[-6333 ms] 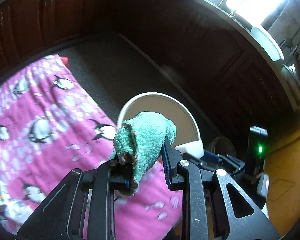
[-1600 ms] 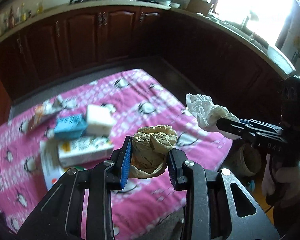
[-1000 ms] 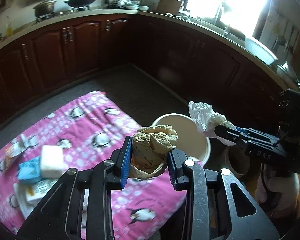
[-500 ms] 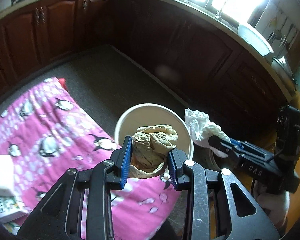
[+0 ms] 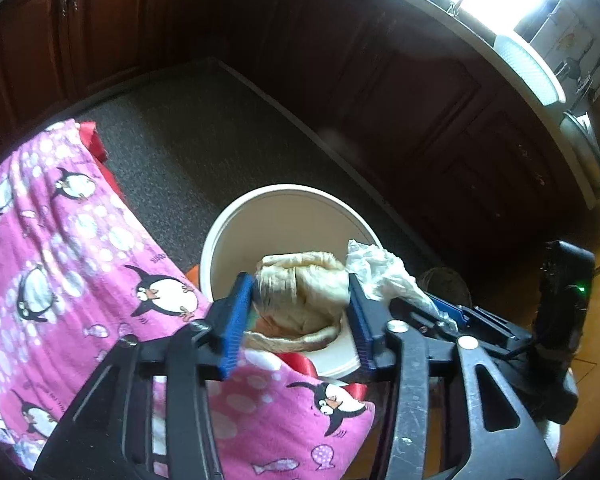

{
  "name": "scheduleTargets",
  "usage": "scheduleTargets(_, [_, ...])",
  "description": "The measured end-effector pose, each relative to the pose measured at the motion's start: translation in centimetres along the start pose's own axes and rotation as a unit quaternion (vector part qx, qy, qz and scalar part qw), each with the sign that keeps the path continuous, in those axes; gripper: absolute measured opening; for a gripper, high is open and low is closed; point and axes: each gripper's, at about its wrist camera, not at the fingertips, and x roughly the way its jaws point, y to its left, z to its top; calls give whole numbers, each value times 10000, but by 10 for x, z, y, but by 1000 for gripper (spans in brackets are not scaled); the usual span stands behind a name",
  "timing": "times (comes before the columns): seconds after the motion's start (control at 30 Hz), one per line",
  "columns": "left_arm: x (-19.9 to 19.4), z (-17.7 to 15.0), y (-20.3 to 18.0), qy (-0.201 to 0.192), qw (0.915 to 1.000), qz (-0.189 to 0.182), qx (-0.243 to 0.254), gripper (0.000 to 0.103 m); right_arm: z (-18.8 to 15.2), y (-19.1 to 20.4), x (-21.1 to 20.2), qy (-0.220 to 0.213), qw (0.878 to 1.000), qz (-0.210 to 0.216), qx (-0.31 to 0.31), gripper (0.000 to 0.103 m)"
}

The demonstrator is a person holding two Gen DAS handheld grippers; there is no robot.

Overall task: Collect trash
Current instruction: 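Open both tools to drop the paper wad and tissue into the bucket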

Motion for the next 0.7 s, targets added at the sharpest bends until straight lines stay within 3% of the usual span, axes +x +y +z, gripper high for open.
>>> scheduleTargets(0.1, [2,0,4,19,9999,-73,-101,61,-1,-2,5,52,10000,-22,48,48])
scheduleTargets(0.7, [-33,-23,21,-294,9990,319,77,61,-7,20,-7,34,9997,10,-233,49])
